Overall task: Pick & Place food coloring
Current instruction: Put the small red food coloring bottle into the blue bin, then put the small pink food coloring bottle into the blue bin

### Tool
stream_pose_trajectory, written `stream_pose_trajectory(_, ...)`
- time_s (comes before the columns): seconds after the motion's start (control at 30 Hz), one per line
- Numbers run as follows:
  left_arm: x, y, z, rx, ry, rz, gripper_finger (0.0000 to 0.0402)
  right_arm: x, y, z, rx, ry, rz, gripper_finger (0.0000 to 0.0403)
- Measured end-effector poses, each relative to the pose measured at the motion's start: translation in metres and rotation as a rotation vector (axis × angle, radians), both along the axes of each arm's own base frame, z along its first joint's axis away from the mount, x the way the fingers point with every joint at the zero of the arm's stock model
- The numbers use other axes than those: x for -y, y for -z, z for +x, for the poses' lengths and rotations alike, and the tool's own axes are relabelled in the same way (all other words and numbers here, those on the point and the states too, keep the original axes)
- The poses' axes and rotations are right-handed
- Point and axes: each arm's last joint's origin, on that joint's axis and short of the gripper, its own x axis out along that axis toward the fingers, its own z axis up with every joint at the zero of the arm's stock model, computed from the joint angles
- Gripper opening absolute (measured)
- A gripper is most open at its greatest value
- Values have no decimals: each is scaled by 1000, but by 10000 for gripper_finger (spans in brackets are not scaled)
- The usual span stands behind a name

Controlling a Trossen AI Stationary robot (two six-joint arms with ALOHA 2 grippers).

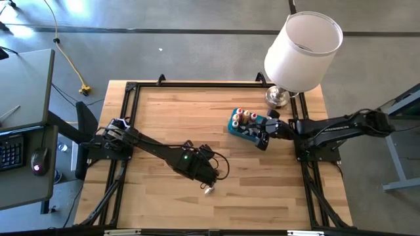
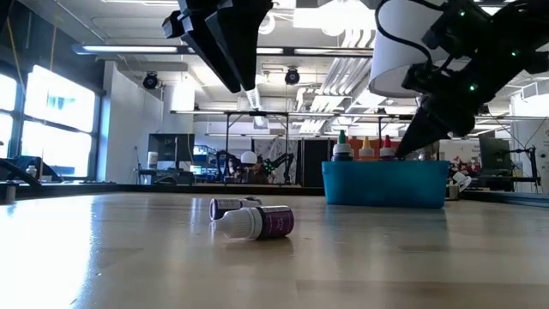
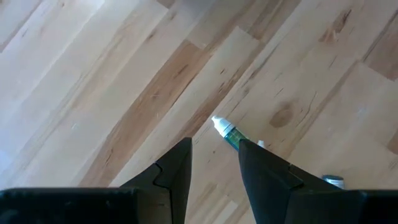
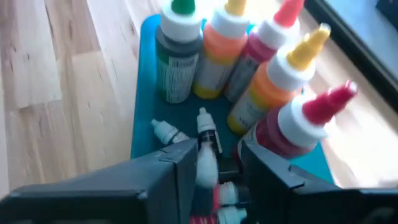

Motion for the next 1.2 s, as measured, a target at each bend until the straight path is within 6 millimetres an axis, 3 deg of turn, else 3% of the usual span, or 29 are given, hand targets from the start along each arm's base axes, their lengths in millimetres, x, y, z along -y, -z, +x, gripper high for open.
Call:
stream_pose_trajectory(0.13,7,9,-1,12,20,-16,129,0,-8,4,15,-22,-19,143)
stream_pose_trajectory(0.43,31,59,-2,48,214,-163,129,-1,-19,12,145,-23,52,157)
stream_pose_trajectory(0.83,23,105,-15,15,245,-156,129,-4,-21,14,185,-89,167,157)
stream_pose_trajectory(1.2,17,118,-15,72,258,-110,129,-4,-25,18,245,-104,167,157)
